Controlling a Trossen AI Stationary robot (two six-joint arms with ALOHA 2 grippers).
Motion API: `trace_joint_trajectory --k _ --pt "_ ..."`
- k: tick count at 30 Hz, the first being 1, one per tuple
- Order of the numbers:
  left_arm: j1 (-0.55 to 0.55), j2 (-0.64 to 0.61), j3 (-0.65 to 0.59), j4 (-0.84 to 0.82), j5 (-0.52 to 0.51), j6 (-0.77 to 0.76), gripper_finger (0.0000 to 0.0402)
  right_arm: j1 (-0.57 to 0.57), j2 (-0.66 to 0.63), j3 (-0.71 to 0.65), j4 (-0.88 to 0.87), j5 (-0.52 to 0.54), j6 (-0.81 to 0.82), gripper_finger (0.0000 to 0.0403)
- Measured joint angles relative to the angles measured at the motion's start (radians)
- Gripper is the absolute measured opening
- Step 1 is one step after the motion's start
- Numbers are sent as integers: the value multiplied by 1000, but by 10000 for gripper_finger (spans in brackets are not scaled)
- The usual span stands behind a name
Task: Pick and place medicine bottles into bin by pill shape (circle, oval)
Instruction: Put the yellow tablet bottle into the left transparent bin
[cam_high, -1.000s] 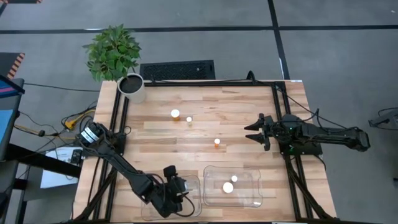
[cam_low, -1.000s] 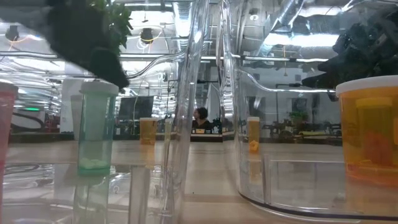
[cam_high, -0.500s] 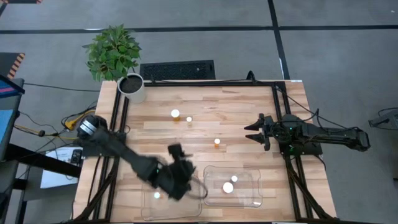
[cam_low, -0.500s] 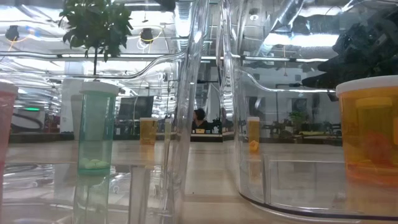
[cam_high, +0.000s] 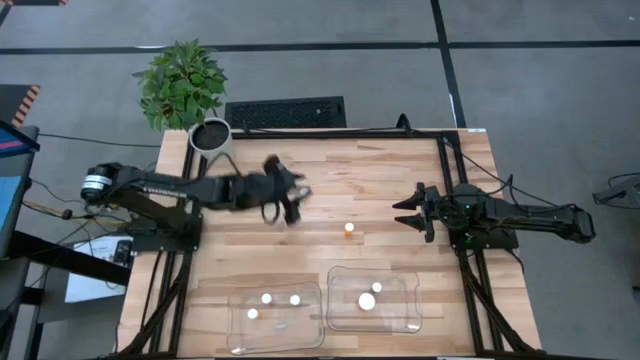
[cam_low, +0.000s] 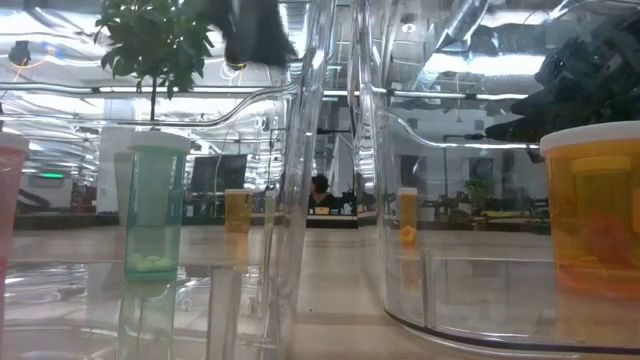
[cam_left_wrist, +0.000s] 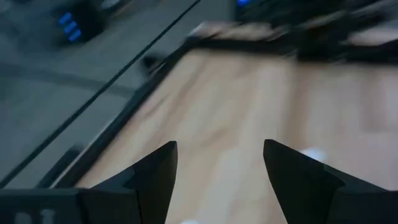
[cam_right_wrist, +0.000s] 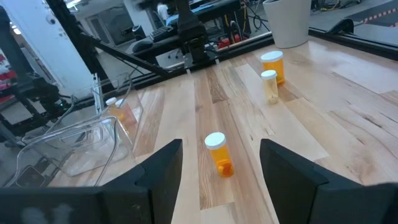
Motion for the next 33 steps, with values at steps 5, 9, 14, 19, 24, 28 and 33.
trace_joint_trajectory --k 5,9,14,19,24,28,33 --pt "76 22 -54 -6 67 61 232 0 0 0 0 0 -23 225" --pt "94 102 -53 -12 65 101 243 0 0 0 0 0 -23 225" --pt "115 208 -36 -40 66 98 274 0 0 0 0 0 -23 225" --pt "119 280 16 -64 65 113 296 0 3 0 0 0 -23 225" --pt "140 311 47 -107 65 113 298 0 16 0 0 0 -23 225" --pt "175 310 47 -131 74 75 298 0 20 0 0 0 -23 225" --pt "204 310 47 -146 144 61 293 0 19 0 0 0 -23 225"
